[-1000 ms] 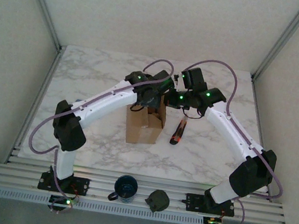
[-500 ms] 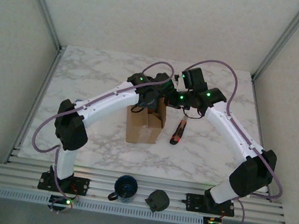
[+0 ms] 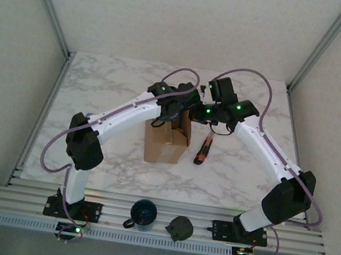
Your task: Unpack the express box
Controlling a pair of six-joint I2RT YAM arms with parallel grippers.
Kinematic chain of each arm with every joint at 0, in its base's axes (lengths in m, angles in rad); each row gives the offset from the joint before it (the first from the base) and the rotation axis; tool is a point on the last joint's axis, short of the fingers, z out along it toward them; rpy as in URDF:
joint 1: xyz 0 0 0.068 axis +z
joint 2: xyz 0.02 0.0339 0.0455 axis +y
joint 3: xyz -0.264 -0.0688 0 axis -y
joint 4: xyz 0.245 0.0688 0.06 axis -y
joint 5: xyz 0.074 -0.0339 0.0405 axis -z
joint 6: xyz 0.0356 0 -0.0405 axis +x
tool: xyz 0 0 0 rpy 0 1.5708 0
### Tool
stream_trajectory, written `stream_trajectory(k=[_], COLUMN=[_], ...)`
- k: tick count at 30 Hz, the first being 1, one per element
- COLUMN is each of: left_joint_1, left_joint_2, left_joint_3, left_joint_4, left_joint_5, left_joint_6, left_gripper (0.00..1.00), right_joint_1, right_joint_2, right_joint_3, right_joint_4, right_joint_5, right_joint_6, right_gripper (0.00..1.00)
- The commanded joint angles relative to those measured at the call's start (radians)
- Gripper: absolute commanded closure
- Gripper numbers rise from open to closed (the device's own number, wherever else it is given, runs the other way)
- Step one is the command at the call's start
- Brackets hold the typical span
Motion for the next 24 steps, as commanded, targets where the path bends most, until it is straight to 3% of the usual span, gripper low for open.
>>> stream_trajectory(k=[1,7,11,15,18,22,24], left_joint_1=[-0.019,-0.019,-0.021,-0.022,-0.017,-0.003,0.003], left_joint_2=[0.07,0.046,0.031,0.006,-0.019,-0.068,-0.097], left_joint_3=[-0.053,-0.057,-0.08,-0.127,-0.174,-0.261,-0.304], left_joint_4=[-0.113,-0.087,-0.035,0.009,0.03,0.063,0.085], left_joint_5=[-0.051,-0.054,0.002,0.038,0.042,0.041,0.04], left_joint_6=[-0.016,-0.001,0.023,0.033,0.033,0.024,0.021], left_gripper=[0.26,0.31,0.14,0.12,0.14,0.25,0.25], right_joint_1=[0.009,0.005,-0.002,-0.009,-0.012,-0.012,-0.011], right_joint_2=[-0.023,-0.036,-0.05,-0.057,-0.061,-0.076,-0.081], right_joint_3=[0.001,-0.003,-0.024,-0.039,-0.042,-0.035,-0.022], right_joint_4=[-0.001,0.019,0.067,0.08,0.07,0.043,0.021], right_joint_5=[-0.017,-0.044,-0.087,-0.093,-0.076,-0.034,-0.01], right_joint_6=[-0.015,-0.004,0.023,0.043,0.051,0.055,0.055], right_gripper=[1.0,1.0,1.0,1.0,1.0,1.0,0.9])
